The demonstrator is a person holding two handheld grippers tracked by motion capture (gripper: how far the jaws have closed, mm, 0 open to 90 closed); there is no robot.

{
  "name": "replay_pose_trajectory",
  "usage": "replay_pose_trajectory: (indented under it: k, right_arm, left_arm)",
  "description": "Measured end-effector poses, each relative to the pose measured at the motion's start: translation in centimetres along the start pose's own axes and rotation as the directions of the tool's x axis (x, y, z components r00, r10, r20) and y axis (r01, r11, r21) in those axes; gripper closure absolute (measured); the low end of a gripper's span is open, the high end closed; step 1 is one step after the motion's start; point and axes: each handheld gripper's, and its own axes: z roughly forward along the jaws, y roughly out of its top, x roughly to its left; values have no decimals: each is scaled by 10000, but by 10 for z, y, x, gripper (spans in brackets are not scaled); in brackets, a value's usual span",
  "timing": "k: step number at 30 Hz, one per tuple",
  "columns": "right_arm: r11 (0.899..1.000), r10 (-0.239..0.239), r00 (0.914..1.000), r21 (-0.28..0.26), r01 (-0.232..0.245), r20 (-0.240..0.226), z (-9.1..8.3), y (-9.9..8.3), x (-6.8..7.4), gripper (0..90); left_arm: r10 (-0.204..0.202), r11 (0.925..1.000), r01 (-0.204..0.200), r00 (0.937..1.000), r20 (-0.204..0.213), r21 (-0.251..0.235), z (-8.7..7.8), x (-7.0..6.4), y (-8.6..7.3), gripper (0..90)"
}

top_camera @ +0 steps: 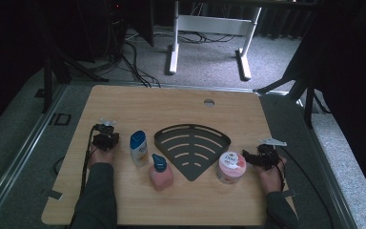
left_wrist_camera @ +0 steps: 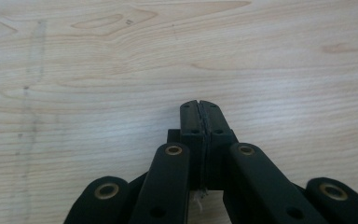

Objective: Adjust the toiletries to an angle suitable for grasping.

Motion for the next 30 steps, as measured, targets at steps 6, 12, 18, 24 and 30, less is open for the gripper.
replay_pose_trajectory:
  k: [6, 12, 18, 24, 30]
  right_arm:
    - [10000, -8, 10000, 0, 8, -4, 0, 0, 0, 204]
    - [10000, -8, 10000, -4, 8, -10, 0, 0, 0, 204]
    - [10000, -26, 10000, -5, 26, -21, 0, 0, 0, 204]
    - [10000, -34, 10000, -4, 34, -25, 0, 0, 0, 204]
    - [10000, -36, 10000, -8, 36, -23, 0, 0, 0, 204]
  left_arm:
    - [-197, 9989, 210, 9993, 304, -419, -14, 2, -2, 896]
    - [146, 9973, -90, 9970, 762, -732, -35, -5, -6, 823]
    - [576, 9942, -459, 9909, 1216, -972, -53, -12, -13, 789]
    - [842, 9902, -637, 9821, 1683, -1240, -63, -16, -27, 897]
    - [952, 9914, -784, 9814, 1666, -1045, -67, -19, -36, 900]
